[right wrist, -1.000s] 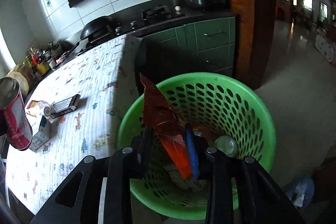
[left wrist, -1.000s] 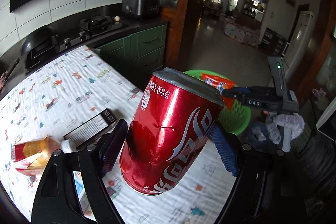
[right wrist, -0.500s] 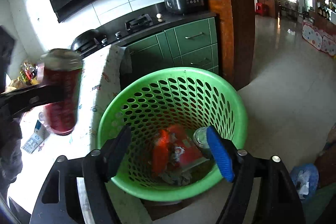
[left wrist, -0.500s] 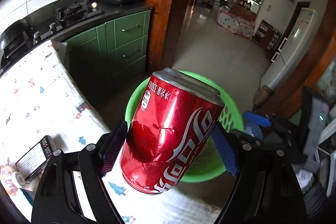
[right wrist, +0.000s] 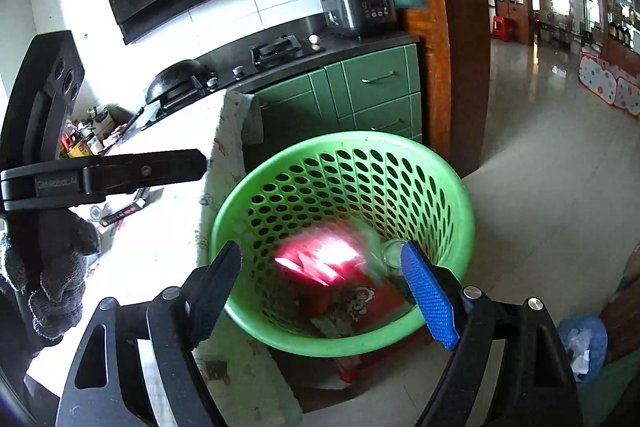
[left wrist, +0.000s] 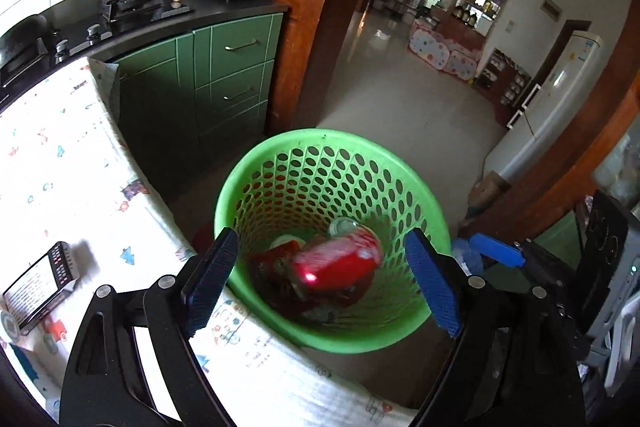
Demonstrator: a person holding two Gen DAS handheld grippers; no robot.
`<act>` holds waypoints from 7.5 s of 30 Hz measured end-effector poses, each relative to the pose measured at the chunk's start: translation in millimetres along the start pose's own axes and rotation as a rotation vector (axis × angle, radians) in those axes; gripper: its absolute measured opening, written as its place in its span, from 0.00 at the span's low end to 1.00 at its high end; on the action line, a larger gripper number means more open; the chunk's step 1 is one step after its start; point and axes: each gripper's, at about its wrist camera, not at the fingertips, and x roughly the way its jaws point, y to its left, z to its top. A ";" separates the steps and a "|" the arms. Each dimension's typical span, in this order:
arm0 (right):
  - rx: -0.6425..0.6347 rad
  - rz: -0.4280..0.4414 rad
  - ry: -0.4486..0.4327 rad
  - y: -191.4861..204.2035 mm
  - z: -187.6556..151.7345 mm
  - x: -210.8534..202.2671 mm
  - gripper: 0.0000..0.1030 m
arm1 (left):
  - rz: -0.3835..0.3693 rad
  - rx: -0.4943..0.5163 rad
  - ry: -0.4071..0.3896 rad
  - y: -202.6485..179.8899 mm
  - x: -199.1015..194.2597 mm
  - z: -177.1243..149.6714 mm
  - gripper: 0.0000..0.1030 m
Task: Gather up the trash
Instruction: 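Lower the Coca-Cola can into the green basket and open the left tool, then grasp the white-blue Yili milk carton with the left tool while the right tool grasps the black box, then carry the black box into the basket with the right tool while the left tool drops the carton there, then grasp the clear plastic cup with the left tool while the right tool grasps the orange drink bottle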
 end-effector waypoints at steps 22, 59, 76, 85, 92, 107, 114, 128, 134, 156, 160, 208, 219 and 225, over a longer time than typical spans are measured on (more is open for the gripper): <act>-0.295 0.200 0.058 159.8 12.9 31.5 0.84 | 0.288 -0.048 -0.081 142.9 -171.2 -106.0 0.82; -0.774 0.336 0.251 288.7 41.8 158.9 0.85 | 0.351 0.102 0.138 191.0 -144.5 -151.1 0.66; -1.074 0.443 0.404 354.6 24.9 230.9 0.85 | 0.379 -0.013 0.136 208.6 -186.9 -187.8 0.66; -1.014 0.456 0.429 341.1 30.2 224.5 0.64 | 0.352 -0.057 0.128 216.6 -188.9 -185.8 0.68; -1.004 0.457 0.426 340.8 25.0 220.4 0.65 | 0.333 -0.087 0.134 222.6 -185.8 -185.1 0.73; -0.893 0.431 0.432 314.3 14.8 194.5 0.48 | 0.363 -0.078 0.131 198.1 -169.2 -180.9 0.65; -0.791 0.410 0.410 285.4 6.0 166.5 0.48 | 0.335 -0.006 0.092 148.0 -158.4 -178.6 0.65; -0.513 0.222 0.272 176.3 38.1 112.8 0.48 | 0.239 -0.010 0.064 114.2 -143.5 -160.8 0.65; -0.364 0.071 0.245 98.0 44.3 107.3 0.48 | 0.213 0.013 0.053 97.1 -128.8 -124.5 0.65; -0.058 -0.100 0.123 -25.1 27.6 70.9 0.71 | 0.116 0.083 0.055 6.3 -2.6 -3.8 0.65; -0.048 -0.095 0.086 -25.7 21.2 56.3 0.76 | 0.106 0.057 0.064 1.8 16.8 2.9 0.66; -0.645 0.294 0.088 288.3 25.1 73.6 0.91 | 0.585 -0.241 -0.100 210.4 -239.7 -171.0 0.76; -0.754 0.354 0.135 354.3 20.5 113.3 0.91 | 0.554 -0.313 -0.011 261.0 -218.4 -200.4 0.80; -0.812 0.380 0.161 377.3 20.3 132.1 0.91 | 0.511 -0.340 -0.004 277.3 -199.8 -197.2 0.78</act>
